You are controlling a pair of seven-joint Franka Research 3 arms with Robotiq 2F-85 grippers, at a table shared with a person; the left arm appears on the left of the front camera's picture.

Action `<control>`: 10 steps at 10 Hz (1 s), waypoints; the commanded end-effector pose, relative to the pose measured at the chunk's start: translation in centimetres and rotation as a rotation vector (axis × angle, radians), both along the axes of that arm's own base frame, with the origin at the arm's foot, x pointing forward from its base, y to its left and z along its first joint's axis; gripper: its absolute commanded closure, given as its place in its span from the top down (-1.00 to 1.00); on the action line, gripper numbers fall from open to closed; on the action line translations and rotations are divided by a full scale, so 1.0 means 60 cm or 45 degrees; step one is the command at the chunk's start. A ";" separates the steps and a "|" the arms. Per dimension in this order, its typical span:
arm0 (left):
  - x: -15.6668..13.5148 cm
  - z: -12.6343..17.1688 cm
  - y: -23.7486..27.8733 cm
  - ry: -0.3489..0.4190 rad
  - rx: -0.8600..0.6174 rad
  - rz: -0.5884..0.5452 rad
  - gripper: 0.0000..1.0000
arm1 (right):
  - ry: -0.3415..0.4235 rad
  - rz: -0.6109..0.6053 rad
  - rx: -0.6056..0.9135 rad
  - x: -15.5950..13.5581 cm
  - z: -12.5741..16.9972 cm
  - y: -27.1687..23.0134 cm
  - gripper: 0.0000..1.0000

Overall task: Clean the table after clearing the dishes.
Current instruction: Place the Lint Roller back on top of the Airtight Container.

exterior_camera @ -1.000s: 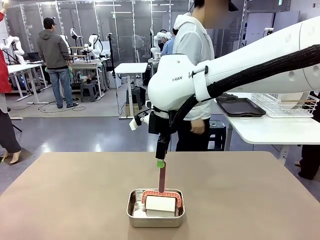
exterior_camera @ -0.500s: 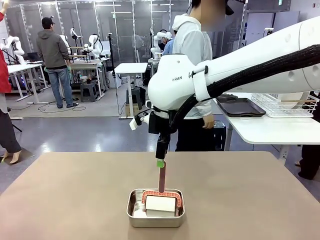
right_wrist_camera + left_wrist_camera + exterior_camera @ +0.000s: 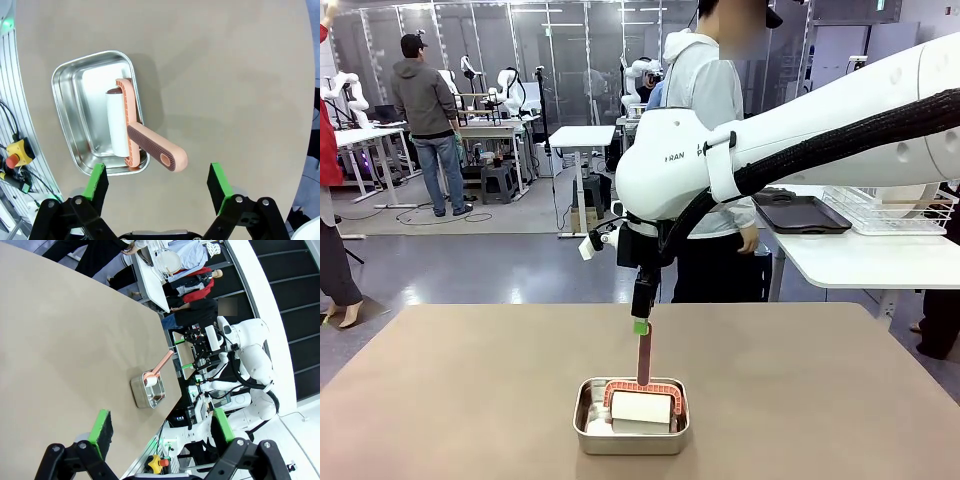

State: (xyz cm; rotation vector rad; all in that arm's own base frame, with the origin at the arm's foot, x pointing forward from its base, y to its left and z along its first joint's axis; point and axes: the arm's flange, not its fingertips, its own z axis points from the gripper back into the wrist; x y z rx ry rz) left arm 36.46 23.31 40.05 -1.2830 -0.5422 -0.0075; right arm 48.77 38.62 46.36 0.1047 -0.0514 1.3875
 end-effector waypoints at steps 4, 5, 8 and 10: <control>-0.005 0.002 0.000 -0.003 -0.013 0.003 1.00 | 0.281 -0.253 0.317 0.035 0.075 -0.057 1.00; -0.005 0.002 0.000 -0.003 -0.013 0.003 1.00 | 0.418 -0.337 0.479 0.049 0.098 -0.102 1.00; -0.005 0.002 0.000 -0.003 -0.013 0.003 1.00 | 0.776 -0.619 0.983 0.070 0.127 -0.312 1.00; -0.005 0.002 0.000 -0.003 -0.013 0.003 1.00 | 0.903 -0.823 1.218 0.072 0.121 -0.488 1.00</control>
